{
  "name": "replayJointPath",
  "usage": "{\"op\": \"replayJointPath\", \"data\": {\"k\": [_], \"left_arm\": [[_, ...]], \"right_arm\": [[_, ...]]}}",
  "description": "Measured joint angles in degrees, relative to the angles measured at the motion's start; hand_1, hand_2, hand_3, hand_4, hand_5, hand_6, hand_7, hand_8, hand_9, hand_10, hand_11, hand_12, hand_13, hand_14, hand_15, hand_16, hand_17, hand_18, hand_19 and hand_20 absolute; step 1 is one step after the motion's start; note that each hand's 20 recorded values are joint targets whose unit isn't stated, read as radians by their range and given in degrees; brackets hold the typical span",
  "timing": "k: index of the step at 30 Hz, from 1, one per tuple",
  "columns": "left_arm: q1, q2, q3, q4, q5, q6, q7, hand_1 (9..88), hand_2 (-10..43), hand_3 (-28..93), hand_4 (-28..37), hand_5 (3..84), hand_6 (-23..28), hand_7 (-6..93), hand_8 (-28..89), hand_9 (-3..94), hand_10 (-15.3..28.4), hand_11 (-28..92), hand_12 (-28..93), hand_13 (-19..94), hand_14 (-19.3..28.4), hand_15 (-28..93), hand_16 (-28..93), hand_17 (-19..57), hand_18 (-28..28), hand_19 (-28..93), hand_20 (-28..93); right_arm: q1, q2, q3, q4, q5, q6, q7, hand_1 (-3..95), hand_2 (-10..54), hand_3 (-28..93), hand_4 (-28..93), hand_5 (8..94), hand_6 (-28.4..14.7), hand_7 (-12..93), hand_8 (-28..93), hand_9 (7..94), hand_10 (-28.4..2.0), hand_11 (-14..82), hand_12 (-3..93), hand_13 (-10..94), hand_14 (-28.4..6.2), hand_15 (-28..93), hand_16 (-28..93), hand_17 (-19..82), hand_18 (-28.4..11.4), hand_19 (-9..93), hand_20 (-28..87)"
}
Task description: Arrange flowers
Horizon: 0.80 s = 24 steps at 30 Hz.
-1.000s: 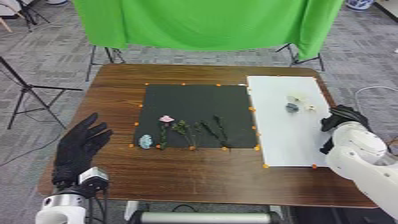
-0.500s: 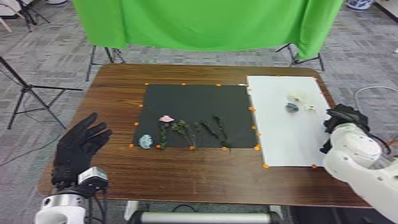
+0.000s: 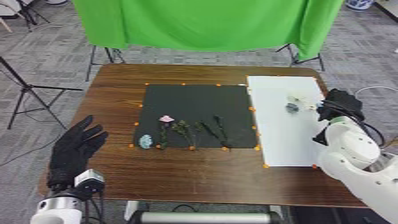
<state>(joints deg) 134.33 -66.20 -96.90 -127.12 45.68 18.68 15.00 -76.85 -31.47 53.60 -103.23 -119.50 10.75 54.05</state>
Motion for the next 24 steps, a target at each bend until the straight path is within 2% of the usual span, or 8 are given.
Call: {"op": "replayJointPath", "data": {"k": [4, 10, 18, 24], "left_arm": [[0.16, 0.00, -0.12, -0.17, -0.05, 0.04, 0.06, 23.2, 5.0, 82, -23.1, 38.6, 9.8, 17.3, -11, 36.3, 19.5, 31, 11, 28, 26.3, 55, -9, -6.2, 24.9, 59, 27], [1.13, -0.05, -1.11, -0.72, -0.10, 0.18, 0.23, 23.1, 5.0, 82, -23.1, 38.6, 9.8, 17.3, -11, 36.3, 19.5, 31, 11, 27, 26.4, 55, -9, -6.2, 25.0, 59, 27], [1.98, -0.20, -1.60, -0.90, -0.19, 0.33, 0.42, 23.0, 5.0, 83, -23.0, 38.5, 9.8, 17.4, -11, 36.2, 19.5, 31, 11, 27, 26.4, 55, -9, -6.3, 25.0, 59, 27], [1.95, -0.49, -1.84, -0.88, -0.20, 0.33, 0.53, 23.1, 5.1, 82, -23.0, 38.5, 9.8, 17.3, -11, 36.3, 19.6, 31, 11, 28, 26.4, 55, -9, -6.2, 25.0, 60, 27]], "right_arm": [[1.41, -0.63, 0.07, -1.08, -0.65, 0.27, -1.30, 55.9, -9.5, 83, -28, 81.7, -0.5, 31, 0, 93.7, -7.5, 12.6, 33.8, 84, -2.9, 72, 16, 41, -23.2, 93, 33], [4.82, -2.92, -1.83, -2.65, -1.65, 0.16, -5.81, 55.8, -9.5, 83, -28, 81.5, -0.5, 32, 0, 93.7, -7.5, 12.6, 33.9, 83, -3.0, 72, 17, 41, -23.0, 93, 33], [16.50, -10.78, -14.88, -2.56, -4.86, -0.79, -14.30, 55.1, -9.5, 83, -28, 80.8, -0.1, 33, 0, 93.6, -7.2, 12.7, 34.5, 83, -3.3, 73, 17, 40, -22.4, 93, 33], [26.74, -18.80, -27.90, 2.13, -7.41, -0.94, -19.25, 55.0, -9.5, 83, -28, 80.2, 0.3, 34, 0, 93.6, -7.1, 12.8, 34.9, 82, -3.5, 73, 17, 40, -22.1, 93, 33]]}}
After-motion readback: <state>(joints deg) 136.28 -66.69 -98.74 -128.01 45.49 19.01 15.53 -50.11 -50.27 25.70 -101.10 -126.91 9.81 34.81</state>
